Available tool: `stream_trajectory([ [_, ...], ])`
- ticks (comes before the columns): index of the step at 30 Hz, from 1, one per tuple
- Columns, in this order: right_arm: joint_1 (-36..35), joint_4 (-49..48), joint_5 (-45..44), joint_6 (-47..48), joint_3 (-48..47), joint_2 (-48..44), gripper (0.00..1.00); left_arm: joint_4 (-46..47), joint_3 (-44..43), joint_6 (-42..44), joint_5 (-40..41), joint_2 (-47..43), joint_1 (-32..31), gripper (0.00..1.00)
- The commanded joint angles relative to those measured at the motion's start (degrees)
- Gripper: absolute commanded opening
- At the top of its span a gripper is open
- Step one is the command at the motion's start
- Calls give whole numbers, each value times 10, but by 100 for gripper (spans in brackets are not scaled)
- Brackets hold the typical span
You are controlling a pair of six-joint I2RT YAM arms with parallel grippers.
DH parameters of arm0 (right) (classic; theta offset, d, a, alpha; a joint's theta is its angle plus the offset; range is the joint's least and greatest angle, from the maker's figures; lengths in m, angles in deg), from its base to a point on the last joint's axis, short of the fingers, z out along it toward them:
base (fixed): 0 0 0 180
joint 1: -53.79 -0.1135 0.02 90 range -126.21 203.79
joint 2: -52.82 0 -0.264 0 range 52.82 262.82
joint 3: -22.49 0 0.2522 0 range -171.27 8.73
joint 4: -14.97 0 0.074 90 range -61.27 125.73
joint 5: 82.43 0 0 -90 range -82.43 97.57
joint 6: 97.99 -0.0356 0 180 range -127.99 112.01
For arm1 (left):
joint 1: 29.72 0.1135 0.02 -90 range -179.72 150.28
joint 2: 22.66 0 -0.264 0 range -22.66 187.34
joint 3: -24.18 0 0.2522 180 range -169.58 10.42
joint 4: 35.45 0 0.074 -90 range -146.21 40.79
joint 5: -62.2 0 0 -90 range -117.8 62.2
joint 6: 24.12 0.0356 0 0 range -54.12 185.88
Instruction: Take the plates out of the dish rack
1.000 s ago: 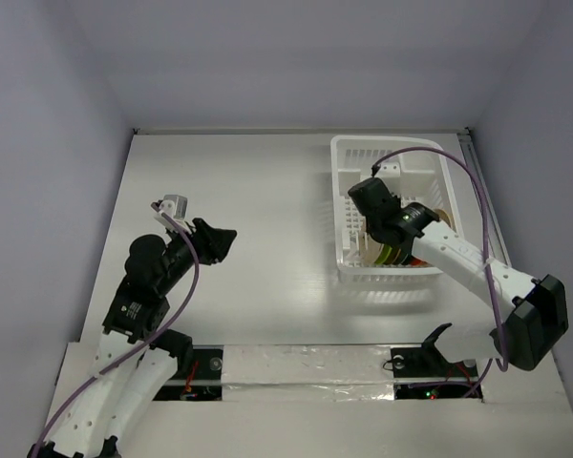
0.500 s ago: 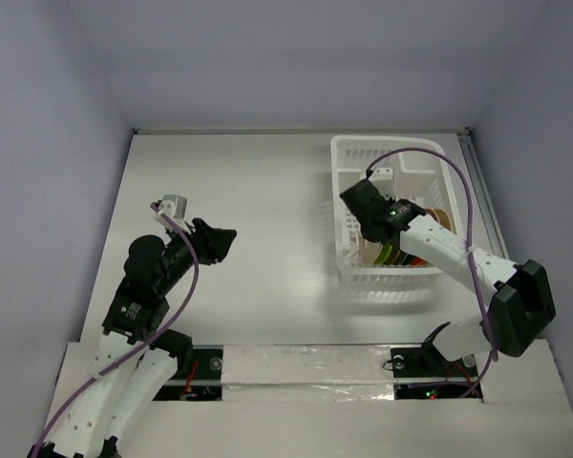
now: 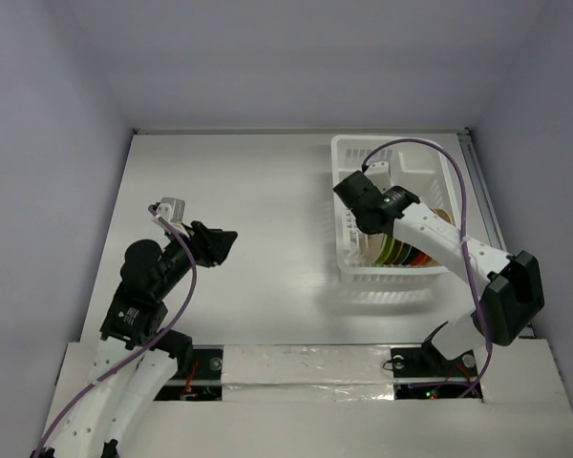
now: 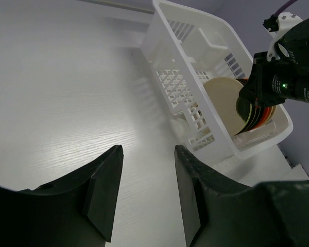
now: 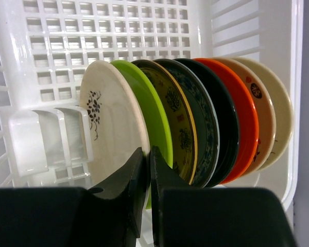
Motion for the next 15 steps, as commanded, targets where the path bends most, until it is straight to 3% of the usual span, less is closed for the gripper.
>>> stream_trajectory([
  [1, -4, 39, -71, 6, -56, 3, 0, 27, 4, 1, -15, -5, -2, 42],
  [15, -10, 66, -100, 28, -106, 1, 0, 29, 7, -1, -15, -14, -2, 45],
])
